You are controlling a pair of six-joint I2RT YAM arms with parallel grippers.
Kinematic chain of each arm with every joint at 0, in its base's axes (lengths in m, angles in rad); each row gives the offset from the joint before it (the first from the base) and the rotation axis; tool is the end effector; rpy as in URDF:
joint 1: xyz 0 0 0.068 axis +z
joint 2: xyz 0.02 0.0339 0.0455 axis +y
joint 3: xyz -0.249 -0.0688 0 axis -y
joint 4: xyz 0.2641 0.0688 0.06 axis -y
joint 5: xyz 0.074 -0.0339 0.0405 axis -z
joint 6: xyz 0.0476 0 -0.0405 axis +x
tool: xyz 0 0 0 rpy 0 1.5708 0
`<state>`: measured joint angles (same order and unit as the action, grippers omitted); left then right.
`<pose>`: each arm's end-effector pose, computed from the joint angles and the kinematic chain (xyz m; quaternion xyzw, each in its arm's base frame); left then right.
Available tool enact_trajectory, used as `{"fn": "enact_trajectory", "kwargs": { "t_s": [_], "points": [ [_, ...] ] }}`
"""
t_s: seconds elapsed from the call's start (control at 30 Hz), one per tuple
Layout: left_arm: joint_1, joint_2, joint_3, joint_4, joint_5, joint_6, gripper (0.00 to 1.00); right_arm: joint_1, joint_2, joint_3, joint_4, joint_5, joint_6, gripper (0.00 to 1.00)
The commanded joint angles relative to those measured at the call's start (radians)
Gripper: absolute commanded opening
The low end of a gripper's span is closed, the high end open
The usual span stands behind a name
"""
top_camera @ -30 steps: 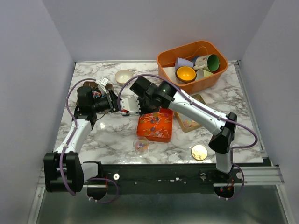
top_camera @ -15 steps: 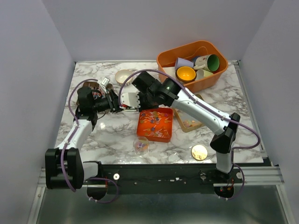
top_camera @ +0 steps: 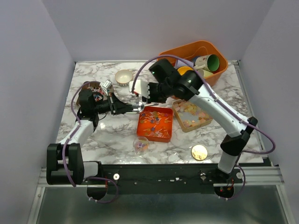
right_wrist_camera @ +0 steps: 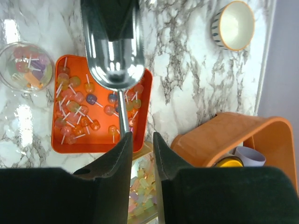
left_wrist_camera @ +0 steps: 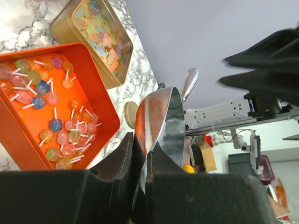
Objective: Pack the candies
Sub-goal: Adjust the spatula.
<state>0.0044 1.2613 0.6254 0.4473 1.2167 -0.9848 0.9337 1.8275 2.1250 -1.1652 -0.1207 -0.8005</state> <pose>0.2814 -0.0434 0.2251 0.0205 0.7294 -0.6348 0.2541 0.2313 0.3222 0.3966 -0.7280 0.5905 0.0794 0.3392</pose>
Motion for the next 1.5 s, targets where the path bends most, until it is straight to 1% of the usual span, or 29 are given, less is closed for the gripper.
{"fn": "enact_trajectory", "kwargs": {
  "t_s": [0.0,0.17,0.23,0.37,0.53,0.87,1.23,1.33,1.4,1.47],
  "points": [
    [-0.001,0.01,-0.004,0.042,0.04,-0.011,0.0,-0.056,-0.079,-0.013,0.045,-0.171,0.026,0.31],
    [-0.001,0.007,0.0,0.031,0.044,-0.014,0.0,-0.067,-0.117,-0.092,0.071,-0.261,-0.037,0.32],
    [-0.001,0.006,0.003,0.033,0.047,-0.023,0.0,-0.07,-0.138,-0.149,0.102,-0.284,-0.048,0.32],
    [-0.001,0.001,0.014,0.034,0.052,-0.04,0.0,-0.079,-0.14,-0.192,0.113,-0.342,-0.077,0.34],
    [-0.001,0.003,0.028,0.033,0.05,-0.051,0.0,-0.084,-0.111,-0.185,0.114,-0.346,-0.097,0.34],
    [-0.001,0.015,0.039,0.031,0.053,-0.057,0.0,-0.09,-0.085,-0.234,0.171,-0.28,-0.106,0.34],
    [-0.001,0.027,0.048,0.03,0.053,-0.057,0.0,-0.102,-0.036,-0.228,0.164,-0.26,-0.098,0.34],
    [-0.001,0.026,0.042,0.03,0.053,-0.055,0.0,-0.107,-0.025,-0.215,0.156,-0.267,-0.095,0.31],
    [-0.001,0.027,0.04,0.025,0.049,-0.048,0.0,-0.108,-0.022,-0.203,0.15,-0.269,-0.095,0.25],
    [-0.001,0.03,0.043,0.001,0.044,-0.032,0.0,-0.111,-0.023,-0.2,0.151,-0.27,-0.091,0.24]
  ]
}}
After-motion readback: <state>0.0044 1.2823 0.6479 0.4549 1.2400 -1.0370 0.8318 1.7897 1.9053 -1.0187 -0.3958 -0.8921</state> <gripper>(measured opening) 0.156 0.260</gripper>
